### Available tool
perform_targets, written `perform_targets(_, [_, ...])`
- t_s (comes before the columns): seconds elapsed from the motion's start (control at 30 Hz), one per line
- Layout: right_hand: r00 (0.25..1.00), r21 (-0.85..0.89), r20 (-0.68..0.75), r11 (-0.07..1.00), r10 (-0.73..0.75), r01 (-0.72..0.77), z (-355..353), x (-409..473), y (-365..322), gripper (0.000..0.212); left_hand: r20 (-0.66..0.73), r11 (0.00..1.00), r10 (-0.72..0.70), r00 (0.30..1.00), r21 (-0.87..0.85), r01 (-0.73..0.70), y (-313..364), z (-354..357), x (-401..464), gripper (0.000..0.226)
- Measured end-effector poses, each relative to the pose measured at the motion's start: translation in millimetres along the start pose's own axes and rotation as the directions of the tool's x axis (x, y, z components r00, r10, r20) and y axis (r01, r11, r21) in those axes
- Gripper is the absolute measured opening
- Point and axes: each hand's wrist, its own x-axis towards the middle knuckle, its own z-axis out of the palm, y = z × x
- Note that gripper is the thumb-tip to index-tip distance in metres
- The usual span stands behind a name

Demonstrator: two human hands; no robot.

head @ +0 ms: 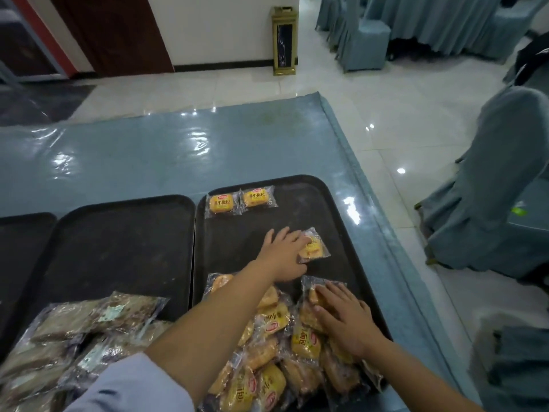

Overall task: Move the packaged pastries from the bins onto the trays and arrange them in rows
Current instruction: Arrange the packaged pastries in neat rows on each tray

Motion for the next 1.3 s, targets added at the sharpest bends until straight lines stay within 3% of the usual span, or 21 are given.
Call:
perform_targets(0.07, [1.000,0.024,-0.011,1.000,-0.014,0.014,-4,-1,2,0.055,0.052,0.999,-0.021,0.998,-0.034,0.023,-2,10,0,0.074])
perform_targets(0.17, [0.995,0.052,-0.089,0.997,-0.044,0.049,-12,-1,5,0.053,-0.043,0.967,-0.141,0.989,-0.218,0.128,-5,29,-18,0.064])
perform_targets(0.27, [0.975,-0.072,-0.184,0.991,-0.127,0.116,-19,18,3,0.064,-0.167,0.891,-0.366,0.915,-0.348,0.293,-17,49,-53,0.057])
perform_targets(0.43, [0.931,-0.307,-0.211,0.925,-0.297,0.225,-33,98,-19,0.054,-0.203,0.801,-0.579,0.789,-0.325,0.504,-42,82,-106,0.069])
perform_targets(0.53, [0.938,-0.411,-0.103,0.873,-0.330,0.262,-25,137,-14,0.050,-0.174,0.787,-0.603,0.779,-0.289,0.545,-51,99,-112,0.090])
perform_targets(0.6, [0.930,-0.446,-0.114,0.855,-0.349,0.266,-18,150,-8,0.053,-0.169,0.775,-0.619,0.767,-0.291,0.561,-52,109,-112,0.096])
perform_targets(0.93, [0.945,-0.327,-0.279,0.942,-0.171,0.074,-38,223,-33,0.052,-0.155,0.739,-0.654,0.740,-0.340,0.582,-53,120,-109,0.090])
perform_targets(1.13, [0.949,-0.272,-0.290,0.961,-0.123,0.042,-61,277,-47,0.055,-0.141,0.730,-0.657,0.741,-0.364,0.578,-53,122,-108,0.076])
perform_targets(1.3, [0.941,-0.312,-0.297,0.948,-0.165,0.068,-67,300,-51,0.055,-0.134,0.712,-0.673,0.728,-0.384,0.587,-53,122,-107,0.084])
